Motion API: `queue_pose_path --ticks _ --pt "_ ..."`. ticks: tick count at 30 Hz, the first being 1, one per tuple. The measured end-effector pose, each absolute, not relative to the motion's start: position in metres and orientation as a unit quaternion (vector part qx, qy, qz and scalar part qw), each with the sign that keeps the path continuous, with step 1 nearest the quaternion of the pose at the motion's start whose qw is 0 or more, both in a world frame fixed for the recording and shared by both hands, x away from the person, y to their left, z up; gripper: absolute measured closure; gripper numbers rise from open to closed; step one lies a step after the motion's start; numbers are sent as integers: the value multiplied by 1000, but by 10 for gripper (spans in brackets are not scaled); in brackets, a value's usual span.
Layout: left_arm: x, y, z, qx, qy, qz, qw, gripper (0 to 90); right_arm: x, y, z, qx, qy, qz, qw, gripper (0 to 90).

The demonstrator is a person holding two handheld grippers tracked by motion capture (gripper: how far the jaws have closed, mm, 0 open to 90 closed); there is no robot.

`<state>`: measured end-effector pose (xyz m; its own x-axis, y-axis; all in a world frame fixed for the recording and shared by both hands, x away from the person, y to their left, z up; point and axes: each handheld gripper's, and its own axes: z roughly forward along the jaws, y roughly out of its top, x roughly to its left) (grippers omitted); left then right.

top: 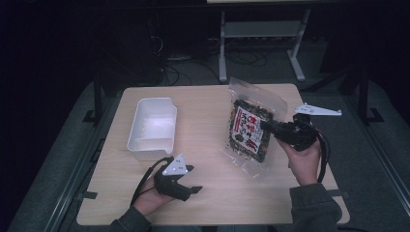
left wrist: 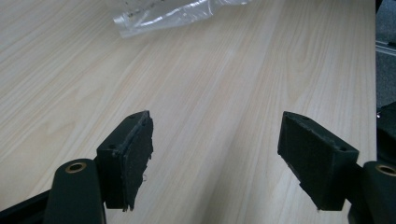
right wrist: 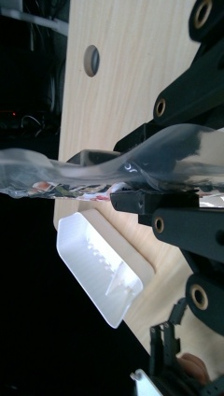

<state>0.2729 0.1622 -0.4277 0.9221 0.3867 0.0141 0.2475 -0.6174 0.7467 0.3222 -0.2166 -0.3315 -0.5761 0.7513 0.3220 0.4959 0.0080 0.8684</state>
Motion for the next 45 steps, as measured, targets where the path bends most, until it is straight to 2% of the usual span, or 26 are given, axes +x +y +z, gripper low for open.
queue_pose_path --ticks 10,25,45 --pt "268 179 -432 896 185 91 392 232 334 -183 -318 440 692 554 146 749" --pt "265 201 -432 894 197 102 389 231 354 -134 -304 425 688 565 165 749" --pt "264 227 -434 890 218 102 388 224 375 -84 -289 405 687 580 167 749"
